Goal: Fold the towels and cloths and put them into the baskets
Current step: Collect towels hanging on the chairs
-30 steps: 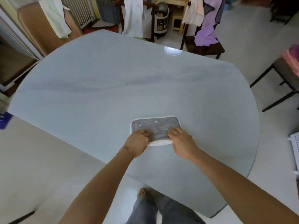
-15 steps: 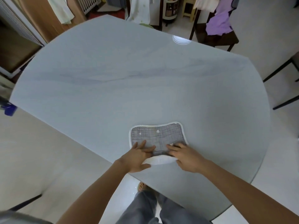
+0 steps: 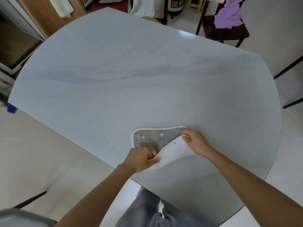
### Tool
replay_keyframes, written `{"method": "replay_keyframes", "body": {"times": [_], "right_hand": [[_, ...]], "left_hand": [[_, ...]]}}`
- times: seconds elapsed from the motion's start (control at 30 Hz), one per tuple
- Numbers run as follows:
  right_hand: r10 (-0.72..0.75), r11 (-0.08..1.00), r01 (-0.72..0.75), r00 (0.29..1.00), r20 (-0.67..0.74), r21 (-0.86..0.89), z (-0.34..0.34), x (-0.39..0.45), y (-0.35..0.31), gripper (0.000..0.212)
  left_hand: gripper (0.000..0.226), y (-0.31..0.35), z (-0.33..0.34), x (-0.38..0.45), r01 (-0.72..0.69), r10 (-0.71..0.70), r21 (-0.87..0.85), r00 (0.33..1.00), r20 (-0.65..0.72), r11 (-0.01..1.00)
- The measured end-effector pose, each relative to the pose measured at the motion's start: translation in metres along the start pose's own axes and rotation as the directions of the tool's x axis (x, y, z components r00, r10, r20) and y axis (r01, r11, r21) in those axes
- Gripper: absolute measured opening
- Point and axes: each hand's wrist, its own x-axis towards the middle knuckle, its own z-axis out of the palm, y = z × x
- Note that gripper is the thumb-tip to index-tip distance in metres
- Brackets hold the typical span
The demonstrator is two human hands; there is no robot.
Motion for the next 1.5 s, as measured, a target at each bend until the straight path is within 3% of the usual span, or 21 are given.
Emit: {"method": "replay_keyframes", "body": {"times": [0.17,0.27,0.57,0.67,0.8,0.9,1.0,1.1,1.2,1.37,1.5], "right_hand": [[0.123,0.988,-0.100,0.970,-0.208,0.119,0.010,-0.001,0.004,0.006],[0.177,0.983,-0.157,0.947,-0.268,0.094,0.012,0.003,0.000,0.003],[0.078,0.991,-0.110,0.939,-0.335,-0.076,0.019,0.023,-0.009,0.007],[0.052,0.993,-0.083,0.945,-0.323,-0.083,0.018,0.028,-0.010,0.011],[0.039,0.991,-0.074,0.956,-0.289,-0.109,0.017,0.035,-0.009,0.013],[0.043,0.991,-0.076,0.960,-0.278,-0.109,0.018,0.037,-0.007,0.012],[0.115,0.988,-0.138,0.956,-0.271,-0.068,0.020,0.037,-0.008,0.015],[0.273,0.961,-0.274,0.935,-0.227,0.028,0.017,0.037,-0.010,0.030],[0.365,0.931,-0.358,0.919,-0.150,0.070,0.014,0.037,-0.005,0.018],[0.339,0.903,-0.304,0.938,-0.067,0.303,0.012,0.029,0.004,0.032],[0.282,0.906,-0.195,0.940,-0.193,0.376,0.013,0.023,0.008,0.029]], "left_hand": [[0.024,-0.010,-0.006,0.008,0.111,-0.146,-0.158,0.962,-0.230,0.981],[0.024,-0.012,-0.022,0.024,0.133,-0.174,-0.138,0.922,-0.347,0.981],[0.022,-0.015,-0.021,0.060,0.324,-0.305,0.008,0.896,-0.323,0.946],[0.019,-0.015,-0.010,0.062,0.350,-0.277,0.133,0.881,-0.384,0.927],[0.029,-0.016,0.007,0.062,0.200,-0.031,0.252,0.838,-0.545,0.947],[0.026,-0.008,0.019,0.061,-0.070,0.212,0.286,0.838,-0.503,0.956],[0.044,-0.006,0.034,0.062,-0.215,0.325,0.349,0.898,-0.297,0.912],[0.056,-0.011,0.049,0.064,-0.222,0.294,0.347,0.941,-0.170,0.911],[0.062,-0.015,0.054,0.065,-0.229,0.291,0.338,0.945,-0.146,0.913],[0.064,-0.018,0.050,0.070,-0.281,0.340,0.358,0.934,-0.113,0.890],[0.064,-0.022,0.054,0.073,-0.292,0.353,0.355,0.928,-0.121,0.888]]}}
